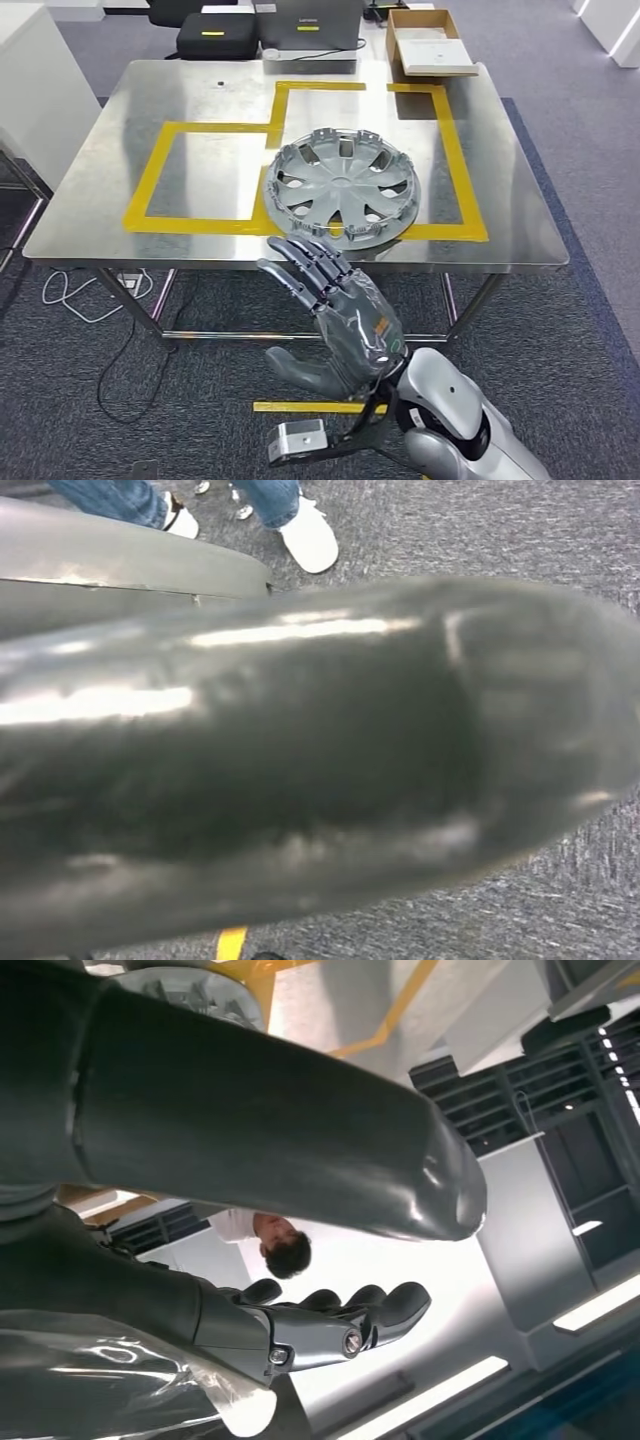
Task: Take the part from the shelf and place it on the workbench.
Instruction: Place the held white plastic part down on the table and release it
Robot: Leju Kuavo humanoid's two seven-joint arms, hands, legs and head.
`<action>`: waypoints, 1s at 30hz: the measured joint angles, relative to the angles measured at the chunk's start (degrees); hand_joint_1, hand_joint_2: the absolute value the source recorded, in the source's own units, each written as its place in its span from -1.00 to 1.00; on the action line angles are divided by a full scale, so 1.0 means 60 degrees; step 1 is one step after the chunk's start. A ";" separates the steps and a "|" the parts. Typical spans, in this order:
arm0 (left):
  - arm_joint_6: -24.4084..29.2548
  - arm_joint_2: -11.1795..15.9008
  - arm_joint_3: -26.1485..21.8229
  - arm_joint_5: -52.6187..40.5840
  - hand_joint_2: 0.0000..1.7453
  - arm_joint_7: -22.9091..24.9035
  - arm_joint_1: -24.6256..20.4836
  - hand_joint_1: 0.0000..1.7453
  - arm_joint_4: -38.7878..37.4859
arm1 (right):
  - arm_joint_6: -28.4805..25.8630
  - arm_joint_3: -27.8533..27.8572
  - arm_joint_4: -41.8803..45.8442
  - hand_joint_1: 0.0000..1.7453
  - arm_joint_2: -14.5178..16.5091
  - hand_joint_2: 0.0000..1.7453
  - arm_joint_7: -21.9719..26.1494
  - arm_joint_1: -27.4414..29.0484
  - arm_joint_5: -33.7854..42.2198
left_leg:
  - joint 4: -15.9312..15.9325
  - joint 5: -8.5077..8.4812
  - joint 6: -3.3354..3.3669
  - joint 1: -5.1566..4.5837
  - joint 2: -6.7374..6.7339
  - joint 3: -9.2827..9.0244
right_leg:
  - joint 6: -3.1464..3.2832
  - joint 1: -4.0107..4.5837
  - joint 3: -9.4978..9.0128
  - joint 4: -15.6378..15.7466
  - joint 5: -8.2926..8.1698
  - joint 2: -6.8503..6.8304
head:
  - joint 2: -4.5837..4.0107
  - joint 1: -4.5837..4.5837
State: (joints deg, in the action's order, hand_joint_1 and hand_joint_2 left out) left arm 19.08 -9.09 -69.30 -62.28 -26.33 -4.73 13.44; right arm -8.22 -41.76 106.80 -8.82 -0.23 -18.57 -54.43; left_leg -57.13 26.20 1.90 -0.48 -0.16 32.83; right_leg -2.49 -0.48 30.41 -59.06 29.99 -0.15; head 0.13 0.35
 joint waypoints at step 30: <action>-0.0008 0.0021 -0.0128 -0.0152 -1.00 0.0019 0.0032 -1.00 0.0011 | -0.0142 -0.0593 0.0031 -1.00 0.0086 -1.00 -0.0020 -0.0232 -0.0635 | -0.0075 0.0052 -0.0009 0.0053 0.0000 0.0000 | 0.0123 0.0013 0.0280 -0.0287 0.0015 -0.0010 | 0.0000 -0.0050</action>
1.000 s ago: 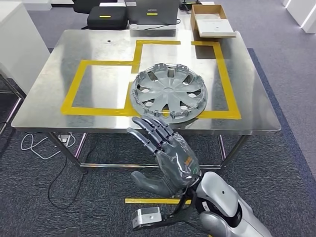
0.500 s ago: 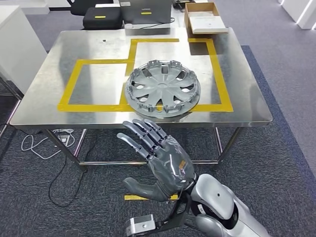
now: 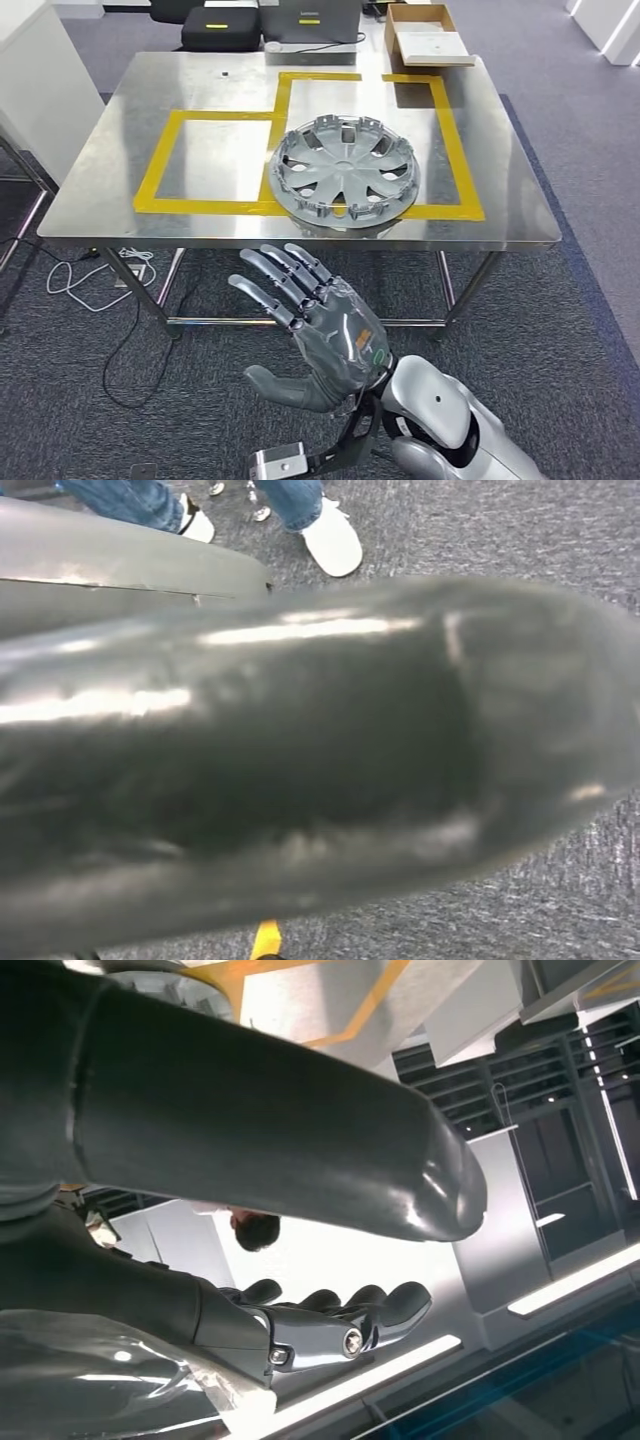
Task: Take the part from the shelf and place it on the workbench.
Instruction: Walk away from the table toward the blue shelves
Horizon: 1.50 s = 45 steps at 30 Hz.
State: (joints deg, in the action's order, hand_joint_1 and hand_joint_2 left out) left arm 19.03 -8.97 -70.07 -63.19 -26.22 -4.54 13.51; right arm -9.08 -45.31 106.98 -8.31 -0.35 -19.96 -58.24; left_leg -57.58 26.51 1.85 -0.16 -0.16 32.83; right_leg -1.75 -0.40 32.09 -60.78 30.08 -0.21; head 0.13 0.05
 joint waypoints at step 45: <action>-0.0084 0.0100 -0.0022 -0.0204 -1.00 -0.0115 -0.0039 -1.00 0.0004 | -0.0031 0.3961 -0.1134 -1.00 0.0010 -1.00 -0.1184 0.2310 0.0016 | -0.1073 0.0903 -0.0416 0.0078 0.0047 -0.0157 | 0.0260 -0.0011 0.0246 0.0620 -0.0640 -0.0016 | 0.0000 -0.0108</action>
State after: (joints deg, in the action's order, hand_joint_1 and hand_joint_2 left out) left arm 18.52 -8.37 -70.20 -64.41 -26.91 -4.77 13.53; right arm -9.26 -21.55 100.18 -8.25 -7.45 -6.10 -58.14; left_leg -64.02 31.93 -0.64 0.31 0.12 31.89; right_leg -0.19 -0.46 33.57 -57.06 26.24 -0.30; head 0.13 -0.60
